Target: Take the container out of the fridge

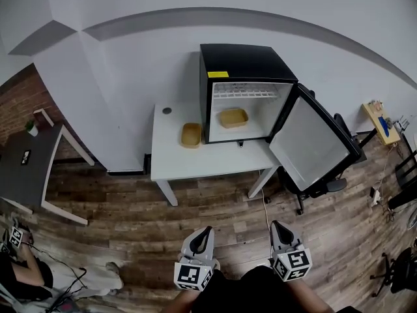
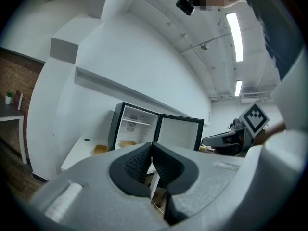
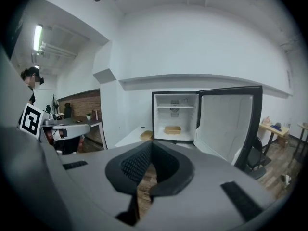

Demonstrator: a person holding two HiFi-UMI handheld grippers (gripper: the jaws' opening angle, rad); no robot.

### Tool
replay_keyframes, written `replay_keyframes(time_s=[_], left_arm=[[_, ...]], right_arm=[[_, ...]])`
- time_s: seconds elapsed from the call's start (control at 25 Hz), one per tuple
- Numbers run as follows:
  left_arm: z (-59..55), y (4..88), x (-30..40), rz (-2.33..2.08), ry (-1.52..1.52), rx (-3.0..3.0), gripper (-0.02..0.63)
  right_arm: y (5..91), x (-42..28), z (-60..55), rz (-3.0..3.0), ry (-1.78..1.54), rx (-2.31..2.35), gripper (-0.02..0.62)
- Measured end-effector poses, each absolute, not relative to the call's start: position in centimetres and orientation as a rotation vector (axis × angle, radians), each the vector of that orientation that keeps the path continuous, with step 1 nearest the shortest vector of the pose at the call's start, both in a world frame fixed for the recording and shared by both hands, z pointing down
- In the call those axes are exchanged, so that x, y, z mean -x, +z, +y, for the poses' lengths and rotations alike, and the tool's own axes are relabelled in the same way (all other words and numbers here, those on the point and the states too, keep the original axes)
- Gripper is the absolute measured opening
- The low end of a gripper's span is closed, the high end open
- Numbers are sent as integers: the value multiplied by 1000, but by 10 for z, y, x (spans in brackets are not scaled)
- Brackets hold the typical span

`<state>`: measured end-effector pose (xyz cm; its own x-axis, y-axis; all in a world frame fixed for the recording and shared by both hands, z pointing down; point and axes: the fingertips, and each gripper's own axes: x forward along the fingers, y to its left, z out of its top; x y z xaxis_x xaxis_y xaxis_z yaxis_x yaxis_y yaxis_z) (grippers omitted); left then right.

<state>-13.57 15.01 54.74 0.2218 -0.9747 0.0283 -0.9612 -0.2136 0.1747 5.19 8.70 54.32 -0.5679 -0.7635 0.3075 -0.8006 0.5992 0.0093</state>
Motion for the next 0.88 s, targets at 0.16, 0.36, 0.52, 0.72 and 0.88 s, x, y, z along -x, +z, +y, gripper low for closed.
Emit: replay_keyframes(time_s=[0.16, 0.36, 0.52, 0.72, 0.88], left_arm=[[142, 550, 140, -1856, -127, -2333, 17], [123, 558, 139, -1861, -127, -2287, 17], [110, 565, 137, -1861, -91, -2284, 17], [89, 558, 147, -1948, -78, -2231, 17], [47, 559, 147, -1978, -63, -2197, 17]], right_arm=[[539, -55, 78, -2537, 165, -1298, -3], [542, -56, 57, -2543, 186, -1300, -3], [549, -40, 40, -2581, 198, -1245, -3], [548, -11, -3, -2663, 217, -1155, -3], [541, 1, -52, -2712, 196, -1111, -3]])
